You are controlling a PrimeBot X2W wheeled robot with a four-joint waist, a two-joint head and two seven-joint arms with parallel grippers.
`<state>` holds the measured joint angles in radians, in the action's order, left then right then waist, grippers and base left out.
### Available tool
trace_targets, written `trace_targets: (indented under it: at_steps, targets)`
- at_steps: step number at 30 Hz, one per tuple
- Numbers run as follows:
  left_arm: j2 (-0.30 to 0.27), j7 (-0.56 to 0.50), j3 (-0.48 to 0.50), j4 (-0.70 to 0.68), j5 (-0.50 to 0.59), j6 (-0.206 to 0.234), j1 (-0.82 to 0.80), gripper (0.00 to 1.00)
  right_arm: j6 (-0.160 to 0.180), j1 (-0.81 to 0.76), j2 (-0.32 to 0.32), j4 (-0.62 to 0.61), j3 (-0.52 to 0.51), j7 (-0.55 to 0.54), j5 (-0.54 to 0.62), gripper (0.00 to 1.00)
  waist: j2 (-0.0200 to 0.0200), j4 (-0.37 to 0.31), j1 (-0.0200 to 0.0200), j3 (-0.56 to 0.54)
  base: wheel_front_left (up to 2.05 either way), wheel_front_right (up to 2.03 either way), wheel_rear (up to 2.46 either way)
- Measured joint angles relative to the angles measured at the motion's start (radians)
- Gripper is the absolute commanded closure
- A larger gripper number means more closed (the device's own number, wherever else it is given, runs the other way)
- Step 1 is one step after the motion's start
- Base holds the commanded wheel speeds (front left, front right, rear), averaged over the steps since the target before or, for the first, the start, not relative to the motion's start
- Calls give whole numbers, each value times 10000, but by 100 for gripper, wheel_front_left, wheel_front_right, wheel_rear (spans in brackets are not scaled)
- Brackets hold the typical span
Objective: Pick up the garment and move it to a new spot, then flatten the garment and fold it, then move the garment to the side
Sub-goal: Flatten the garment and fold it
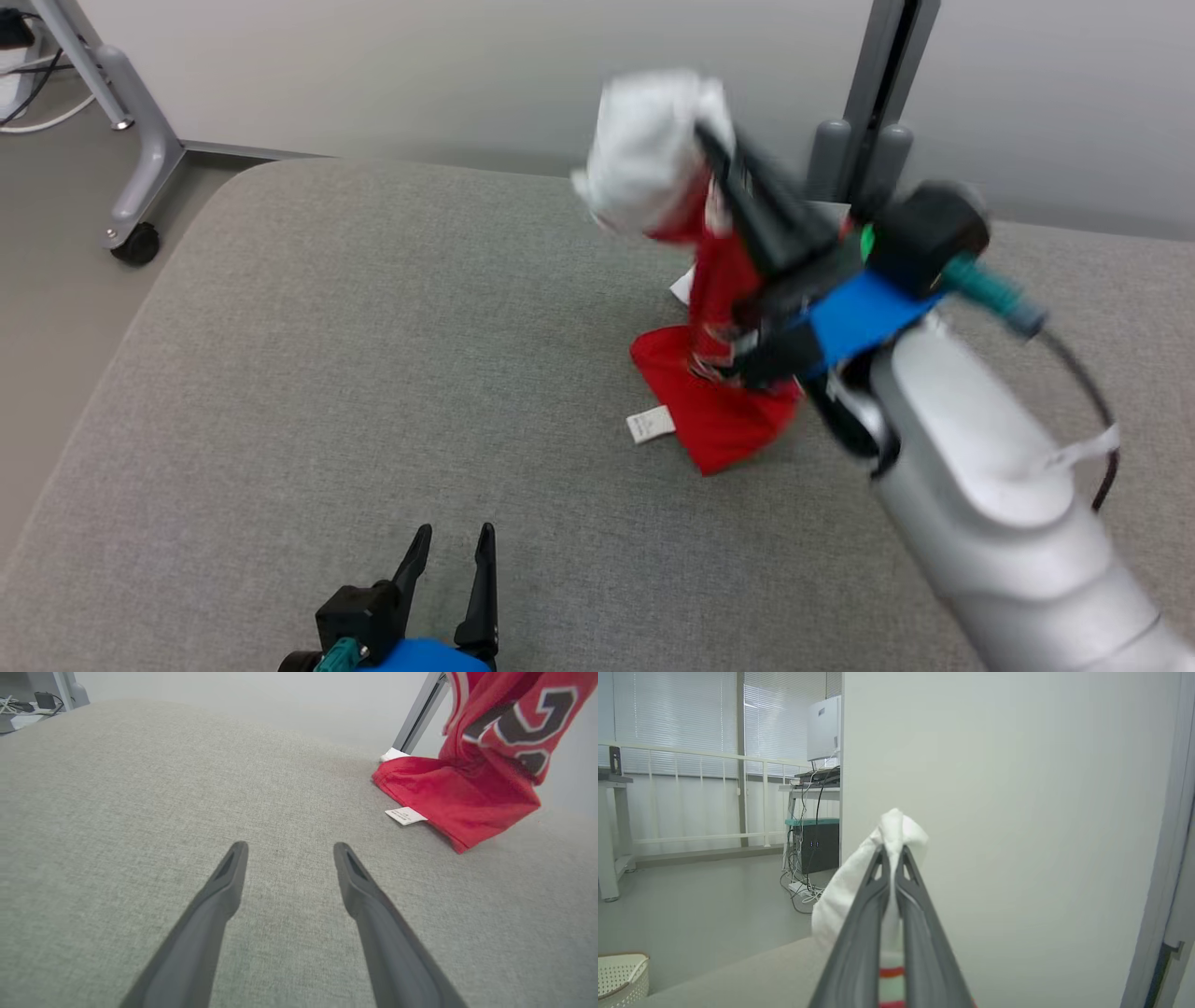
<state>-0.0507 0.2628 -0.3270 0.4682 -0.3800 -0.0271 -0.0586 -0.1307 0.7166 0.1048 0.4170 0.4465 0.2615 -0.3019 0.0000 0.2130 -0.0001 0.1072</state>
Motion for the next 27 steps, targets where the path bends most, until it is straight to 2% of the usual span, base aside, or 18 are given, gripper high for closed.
trace_targets:
  at_steps: [4, 7, 13, 14, 15, 16, 19, 22, 25, 27]
  targets:
    - [0, 0, 71, 127, 4, 4, 96, 0, -2, 1071, -276, -706, -1292, 4, -548, 100, 0, 45, 0, -30, 0, 0, 0]
    - [0, 0, 230, 203, 31, 2, 267, 0, -2, 1053, -343, -568, -2452, 12, -654, 100, 0, -109, 0, -118, 0, 0, 0]
    - [0, 0, 247, 213, 8, -84, 354, 0, 0, -1152, -44, 1266, -4648, 4, -157, 100, 0, -663, 0, -137, 0, 0, 0]
    - [0, 0, 213, 201, -8, -86, 320, 0, -2, -1501, 42, 1628, -5202, 6, -35, 91, 0, -746, 0, -110, 0, 0, 0]
    - [2, 2, 186, 188, -19, -84, 264, 0, 2, -1853, 167, 2017, -5636, 10, 188, 53, 0, -821, 0, -72, 0, 0, 0]
    - [0, 0, 157, 182, -44, -84, 188, 0, 0, -2215, 286, 2318, -6103, 8, 474, 0, 0, -895, 0, -20, 0, 0, 0]
    - [8, 0, 27, 171, 0, -82, -35, 0, 2, -2866, 370, 3049, -7281, -2, 1174, 0, 0, -1054, 0, 109, 0, 0, 0]
    - [4, 0, 42, 171, 31, -75, -96, 0, 0, -3014, 211, 3131, -8034, 0, 1628, 0, 0, -1188, 0, 147, 0, 0, 0]
    - [4, 0, 81, 182, 128, -92, -102, 0, 0, -3179, -27, 2926, -8339, 2, 2075, 0, 0, -1302, 0, 113, 0, 0, 0]
    - [4, 0, 63, 163, 163, -140, -114, 0, 2, -3239, -155, 2621, -8184, 6, 2242, 0, 0, -1355, 0, 81, 0, 0, 0]
